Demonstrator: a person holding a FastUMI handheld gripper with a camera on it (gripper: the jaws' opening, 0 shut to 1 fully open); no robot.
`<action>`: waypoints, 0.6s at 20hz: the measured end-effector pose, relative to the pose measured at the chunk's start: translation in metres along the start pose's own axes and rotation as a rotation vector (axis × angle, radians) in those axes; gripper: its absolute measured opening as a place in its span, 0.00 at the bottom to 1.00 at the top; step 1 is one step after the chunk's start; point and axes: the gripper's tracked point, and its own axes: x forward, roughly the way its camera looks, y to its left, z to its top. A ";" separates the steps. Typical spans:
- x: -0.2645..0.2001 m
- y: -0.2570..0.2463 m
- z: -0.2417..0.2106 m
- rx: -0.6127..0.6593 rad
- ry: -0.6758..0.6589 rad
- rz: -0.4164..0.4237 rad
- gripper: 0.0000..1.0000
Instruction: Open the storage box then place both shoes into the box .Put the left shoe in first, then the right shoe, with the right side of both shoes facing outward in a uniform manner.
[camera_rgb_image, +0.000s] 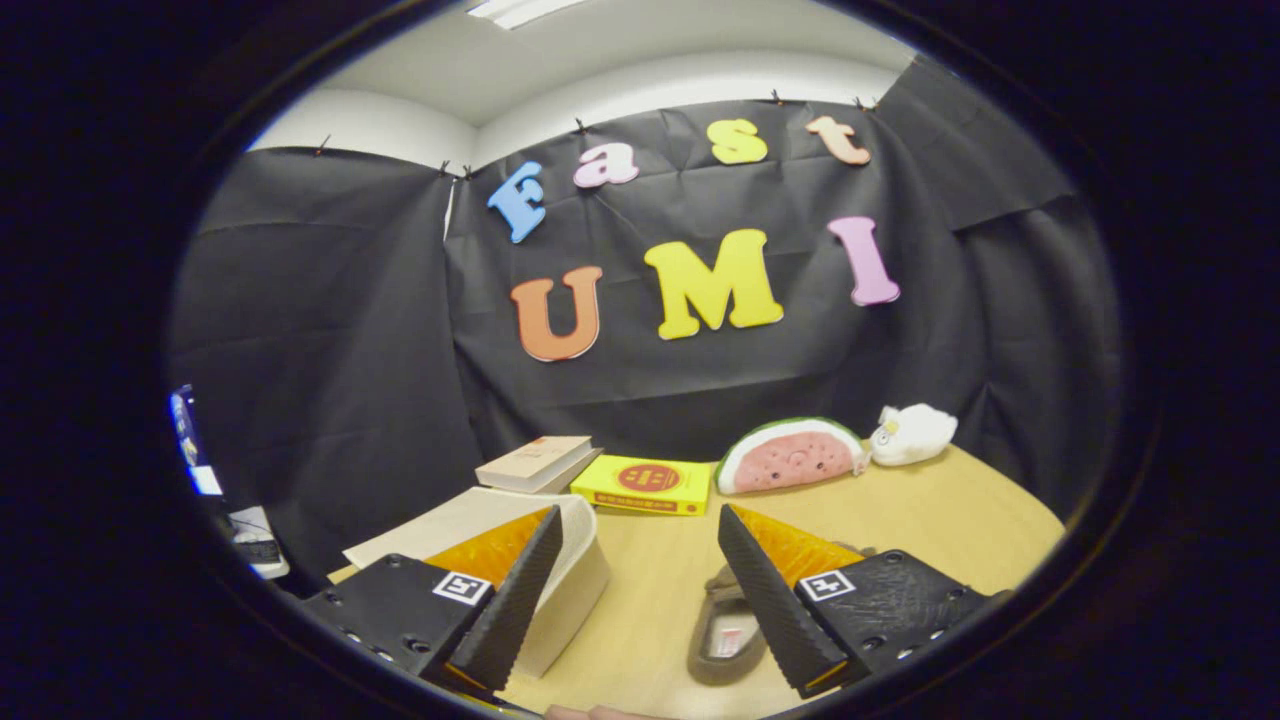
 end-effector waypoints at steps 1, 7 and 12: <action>0.014 0.003 -0.008 0.022 0.026 0.024 0.96; 0.075 0.039 -0.054 0.277 0.211 0.233 0.96; 0.091 0.067 -0.076 0.459 0.360 0.398 0.95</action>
